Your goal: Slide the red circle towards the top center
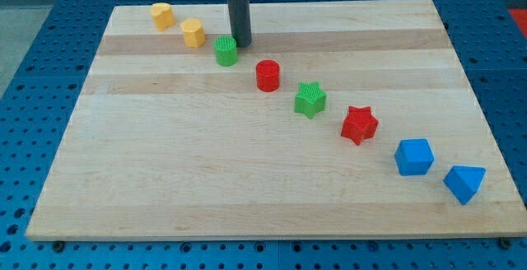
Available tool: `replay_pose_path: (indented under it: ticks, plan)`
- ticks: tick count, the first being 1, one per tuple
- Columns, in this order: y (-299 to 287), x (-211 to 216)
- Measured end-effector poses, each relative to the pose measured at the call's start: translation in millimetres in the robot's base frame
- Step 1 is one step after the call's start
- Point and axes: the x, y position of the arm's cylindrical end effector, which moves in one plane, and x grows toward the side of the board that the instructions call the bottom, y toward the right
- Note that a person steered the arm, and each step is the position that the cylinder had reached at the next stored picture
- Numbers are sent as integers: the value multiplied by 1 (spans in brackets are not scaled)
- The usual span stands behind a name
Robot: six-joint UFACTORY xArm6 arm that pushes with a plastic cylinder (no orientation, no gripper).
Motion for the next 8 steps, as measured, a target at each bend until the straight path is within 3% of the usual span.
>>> replay_pose_path:
  ticks: [2, 3, 5, 8]
  plan:
    - [-54, 93]
    - [-40, 117]
    - [32, 119]
    - [44, 87]
